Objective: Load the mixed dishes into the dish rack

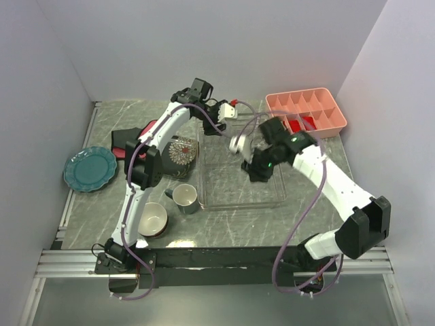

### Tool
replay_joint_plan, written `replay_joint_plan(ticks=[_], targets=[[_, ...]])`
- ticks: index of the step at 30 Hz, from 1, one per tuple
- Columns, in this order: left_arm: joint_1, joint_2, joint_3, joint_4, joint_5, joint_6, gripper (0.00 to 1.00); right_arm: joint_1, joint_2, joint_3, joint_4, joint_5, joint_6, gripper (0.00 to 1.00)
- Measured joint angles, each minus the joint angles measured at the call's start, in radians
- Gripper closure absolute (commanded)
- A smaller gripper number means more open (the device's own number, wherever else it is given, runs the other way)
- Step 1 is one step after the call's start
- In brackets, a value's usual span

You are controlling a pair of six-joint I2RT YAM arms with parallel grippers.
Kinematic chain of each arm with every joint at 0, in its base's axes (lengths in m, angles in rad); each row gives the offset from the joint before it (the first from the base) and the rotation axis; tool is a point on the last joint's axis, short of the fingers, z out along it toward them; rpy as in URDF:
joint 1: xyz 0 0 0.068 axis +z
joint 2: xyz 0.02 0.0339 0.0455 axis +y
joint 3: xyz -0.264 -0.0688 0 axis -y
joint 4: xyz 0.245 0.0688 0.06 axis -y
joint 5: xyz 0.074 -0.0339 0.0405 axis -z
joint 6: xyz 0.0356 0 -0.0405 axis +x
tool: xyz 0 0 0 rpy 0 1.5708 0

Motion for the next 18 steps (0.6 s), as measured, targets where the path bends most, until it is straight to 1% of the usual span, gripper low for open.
replay_joint_plan(ticks=[3, 6, 9, 11, 13, 18], targets=[[-0.005, -0.013, -0.02, -0.01, 0.023, 0.029, 0.71, -0.118, 0.031, 0.132, 0.009, -0.091, 0.085, 0.54], [-0.016, -0.006, 0.005, -0.038, 0.032, 0.046, 0.73, -0.254, 0.076, 0.249, 0.053, -0.174, 0.196, 0.54], [-0.027, -0.006, 0.001, -0.031, 0.057, 0.038, 0.75, -0.347, 0.105, 0.279, 0.103, -0.198, 0.277, 0.54], [-0.031, -0.023, -0.046, 0.01, 0.071, 0.032, 0.77, -0.369, 0.119, 0.275, 0.103, -0.203, 0.292, 0.54], [-0.033, -0.032, -0.064, 0.016, 0.087, 0.032, 0.77, -0.374, 0.124, 0.253, 0.109, -0.214, 0.301, 0.54], [-0.03, -0.032, 0.011, -0.095, 0.113, 0.068, 0.76, -0.379, 0.132, 0.199, 0.099, -0.246, 0.314, 0.54]])
